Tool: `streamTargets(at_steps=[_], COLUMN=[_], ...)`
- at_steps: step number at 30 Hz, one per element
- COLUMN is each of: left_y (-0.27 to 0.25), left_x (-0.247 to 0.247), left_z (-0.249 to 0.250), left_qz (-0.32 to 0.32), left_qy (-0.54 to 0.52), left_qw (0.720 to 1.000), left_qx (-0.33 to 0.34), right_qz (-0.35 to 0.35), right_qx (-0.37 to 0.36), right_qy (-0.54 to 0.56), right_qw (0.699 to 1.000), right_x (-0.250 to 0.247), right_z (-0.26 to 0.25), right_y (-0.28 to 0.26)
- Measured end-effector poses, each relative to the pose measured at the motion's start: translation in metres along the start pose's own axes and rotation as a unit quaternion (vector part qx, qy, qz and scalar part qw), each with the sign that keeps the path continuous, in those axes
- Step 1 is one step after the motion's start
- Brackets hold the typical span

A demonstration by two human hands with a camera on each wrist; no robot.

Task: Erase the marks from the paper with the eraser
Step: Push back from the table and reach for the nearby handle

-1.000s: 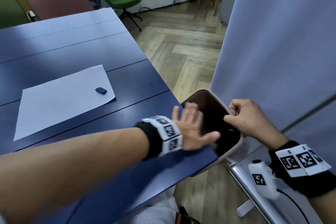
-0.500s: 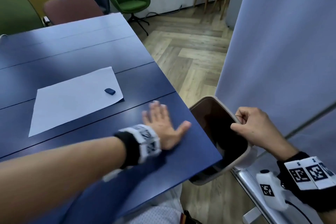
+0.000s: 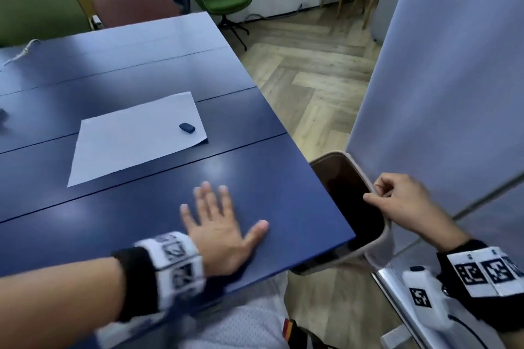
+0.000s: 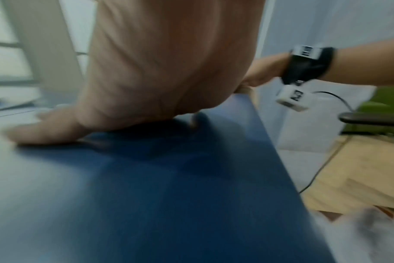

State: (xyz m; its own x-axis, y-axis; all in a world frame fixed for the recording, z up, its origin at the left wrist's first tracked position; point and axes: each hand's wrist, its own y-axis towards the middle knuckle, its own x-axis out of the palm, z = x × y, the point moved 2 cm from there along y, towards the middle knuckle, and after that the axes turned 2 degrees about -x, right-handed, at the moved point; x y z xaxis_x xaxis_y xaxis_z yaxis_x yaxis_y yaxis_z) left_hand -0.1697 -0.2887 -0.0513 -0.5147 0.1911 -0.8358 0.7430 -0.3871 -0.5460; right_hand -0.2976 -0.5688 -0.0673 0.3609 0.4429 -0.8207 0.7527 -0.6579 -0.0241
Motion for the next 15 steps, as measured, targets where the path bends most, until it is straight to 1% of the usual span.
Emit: streamTargets(at_steps=[3,5,6,7,8,9,10,12,14,15], left_y=[0.006,0.004,0.003,0.001,0.003,0.008,0.018,0.039,0.054,0.06], left_x=[0.008,0.007,0.0,-0.013,-0.027,-0.042,-0.057,-0.08,-0.088,-0.087], left_z=[0.071,0.117,0.133,0.14,0.141,0.133,0.122,0.09,0.067,0.061], left_qz=[-0.011,-0.032,-0.049,-0.074,-0.09,-0.085,-0.06,-0.022,-0.02,-0.029], left_qy=[0.004,-0.007,-0.02,-0.034,-0.037,-0.023,0.002,0.074,0.154,0.174], left_qw=[0.996,0.981,0.971,0.962,0.959,0.962,0.971,0.987,0.985,0.982], left_qx=[0.088,0.191,0.234,0.259,0.267,0.257,0.232,0.144,0.08,0.073], right_qz=[-0.005,-0.011,-0.016,-0.023,-0.027,-0.023,-0.013,-0.002,-0.009,-0.021], right_qx=[0.008,0.009,0.01,0.014,0.021,0.027,0.032,0.053,0.089,0.113], right_qy=[0.023,0.047,0.053,0.054,0.053,0.053,0.052,0.052,0.073,0.09], right_qw=[1.0,0.999,0.998,0.998,0.998,0.998,0.998,0.997,0.993,0.989], right_x=[0.005,0.006,0.006,0.007,0.01,0.013,0.016,0.028,0.05,0.065], right_z=[-0.006,-0.009,-0.008,-0.007,-0.002,0.004,0.014,0.033,0.058,0.072], right_y=[0.009,0.013,0.015,0.018,0.021,0.025,0.031,0.039,0.051,0.057])
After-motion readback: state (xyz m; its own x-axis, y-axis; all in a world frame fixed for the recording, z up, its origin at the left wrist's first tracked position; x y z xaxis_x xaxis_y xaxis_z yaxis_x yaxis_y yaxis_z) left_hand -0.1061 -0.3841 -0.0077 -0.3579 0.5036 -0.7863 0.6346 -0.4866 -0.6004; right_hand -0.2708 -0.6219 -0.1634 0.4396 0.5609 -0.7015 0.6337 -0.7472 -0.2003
